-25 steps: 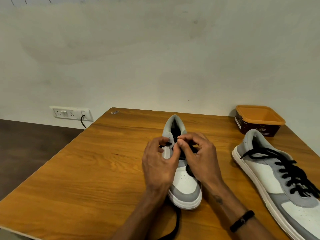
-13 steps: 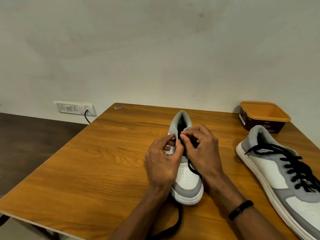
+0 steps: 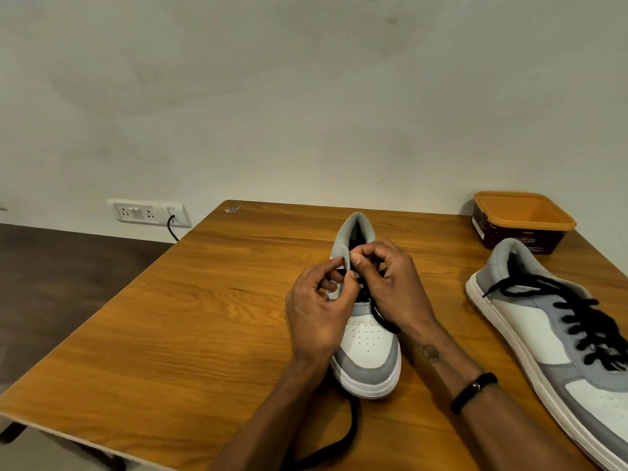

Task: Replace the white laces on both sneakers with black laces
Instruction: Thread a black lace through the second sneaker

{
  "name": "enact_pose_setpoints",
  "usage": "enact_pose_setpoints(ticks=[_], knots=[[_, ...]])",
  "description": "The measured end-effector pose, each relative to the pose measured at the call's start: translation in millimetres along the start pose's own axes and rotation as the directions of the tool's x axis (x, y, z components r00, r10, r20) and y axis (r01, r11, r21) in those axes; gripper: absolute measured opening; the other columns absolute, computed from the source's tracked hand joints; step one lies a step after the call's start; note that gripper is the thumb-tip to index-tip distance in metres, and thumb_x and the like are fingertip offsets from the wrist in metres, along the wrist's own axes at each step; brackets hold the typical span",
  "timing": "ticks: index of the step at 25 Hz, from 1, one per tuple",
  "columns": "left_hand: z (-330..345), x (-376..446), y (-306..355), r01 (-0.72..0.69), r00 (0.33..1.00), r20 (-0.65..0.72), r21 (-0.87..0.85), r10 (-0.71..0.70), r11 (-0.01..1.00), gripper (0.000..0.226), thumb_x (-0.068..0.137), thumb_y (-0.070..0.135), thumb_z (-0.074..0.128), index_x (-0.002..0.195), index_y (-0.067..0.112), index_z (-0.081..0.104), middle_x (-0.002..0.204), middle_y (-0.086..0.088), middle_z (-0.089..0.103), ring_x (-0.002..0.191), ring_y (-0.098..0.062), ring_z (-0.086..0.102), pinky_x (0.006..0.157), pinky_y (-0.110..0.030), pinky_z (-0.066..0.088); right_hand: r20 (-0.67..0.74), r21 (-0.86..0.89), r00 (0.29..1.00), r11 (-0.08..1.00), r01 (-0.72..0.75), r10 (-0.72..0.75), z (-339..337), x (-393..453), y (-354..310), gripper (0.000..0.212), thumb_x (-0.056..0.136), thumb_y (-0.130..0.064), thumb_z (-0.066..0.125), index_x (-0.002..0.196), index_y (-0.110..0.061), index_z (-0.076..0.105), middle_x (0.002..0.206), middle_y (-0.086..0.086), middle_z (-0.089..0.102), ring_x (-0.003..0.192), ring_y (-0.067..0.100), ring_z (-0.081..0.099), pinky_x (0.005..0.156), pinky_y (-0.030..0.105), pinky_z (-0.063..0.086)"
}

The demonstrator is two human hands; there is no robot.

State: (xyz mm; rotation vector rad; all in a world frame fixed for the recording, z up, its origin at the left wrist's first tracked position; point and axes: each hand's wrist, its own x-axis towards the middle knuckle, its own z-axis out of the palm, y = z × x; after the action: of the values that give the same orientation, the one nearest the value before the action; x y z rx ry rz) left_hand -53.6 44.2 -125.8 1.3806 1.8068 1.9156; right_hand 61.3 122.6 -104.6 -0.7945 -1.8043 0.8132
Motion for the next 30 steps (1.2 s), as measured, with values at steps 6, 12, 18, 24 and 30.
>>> enact_pose_setpoints(ticks=[6, 12, 18, 24, 30], knots=[[-4, 5, 5, 0.05, 0.999, 0.022, -0.132, -0.048, 0.99, 0.025, 0.104, 0.037, 0.062, 0.119, 0.023, 0.076, 0.101, 0.009, 0.076, 0.086, -0.005, 0.072, 0.066, -0.018, 0.056, -0.016, -0.074, 0.999, 0.997, 0.038, -0.039, -2, -4, -1, 0.017, 0.099, -0.025, 0.072, 0.113, -0.02, 0.079, 0.1, -0.014, 0.065, 0.095, 0.004, 0.064, 0.076, 0.011, 0.049], [-9, 23, -2, 0.089, 0.995, 0.053, -0.088, -0.085, 0.992, 0.01, 0.096, 0.034, 0.075, 0.102, 0.028, 0.078, 0.079, 0.005, 0.067, 0.058, -0.003, 0.051, 0.051, -0.025, 0.044, 0.087, -0.359, 0.992, 0.927, 0.112, -0.086, -12, -8, 6, 0.035, 0.097, -0.042, 0.063, 0.131, -0.035, 0.065, 0.111, -0.014, 0.055, 0.1, 0.005, 0.058, 0.082, 0.031, 0.058], [-20, 45, 1, 0.026, 0.993, 0.112, -0.014, -0.024, 1.0, 0.011, 0.096, 0.029, 0.07, 0.098, 0.019, 0.073, 0.081, 0.002, 0.068, 0.062, -0.004, 0.054, 0.053, -0.018, 0.044, 0.099, -0.348, 0.984, 0.921, 0.176, -0.15, -26, -9, 3, 0.04, 0.086, -0.048, 0.07, 0.121, -0.034, 0.055, 0.104, -0.019, 0.056, 0.093, 0.004, 0.057, 0.077, 0.033, 0.056], [-79, 83, -49, 0.304, 0.89, -0.245, -0.311, -0.385, 0.9, 0.024, 0.105, 0.027, 0.053, 0.118, 0.009, 0.061, 0.089, -0.006, 0.067, 0.067, -0.015, 0.058, 0.053, -0.028, 0.046, 0.122, -0.369, 0.983, 0.913, 0.174, -0.138, -42, -18, 1, 0.065, 0.078, -0.084, 0.061, 0.123, -0.039, 0.048, 0.113, -0.015, 0.058, 0.103, 0.005, 0.059, 0.081, 0.031, 0.056], [-99, 80, -50, 0.273, 0.77, -0.481, -0.346, -0.419, 0.898, 0.034, 0.112, 0.032, 0.044, 0.138, 0.009, 0.043, 0.121, -0.02, 0.069, 0.093, -0.016, 0.075, 0.075, -0.029, 0.064, 0.127, -0.375, 0.982, 0.91, 0.179, -0.141, -40, -22, -3, 0.076, 0.073, -0.087, 0.066, 0.127, -0.038, 0.046, 0.117, -0.012, 0.056, 0.105, 0.002, 0.058, 0.086, 0.029, 0.058]])
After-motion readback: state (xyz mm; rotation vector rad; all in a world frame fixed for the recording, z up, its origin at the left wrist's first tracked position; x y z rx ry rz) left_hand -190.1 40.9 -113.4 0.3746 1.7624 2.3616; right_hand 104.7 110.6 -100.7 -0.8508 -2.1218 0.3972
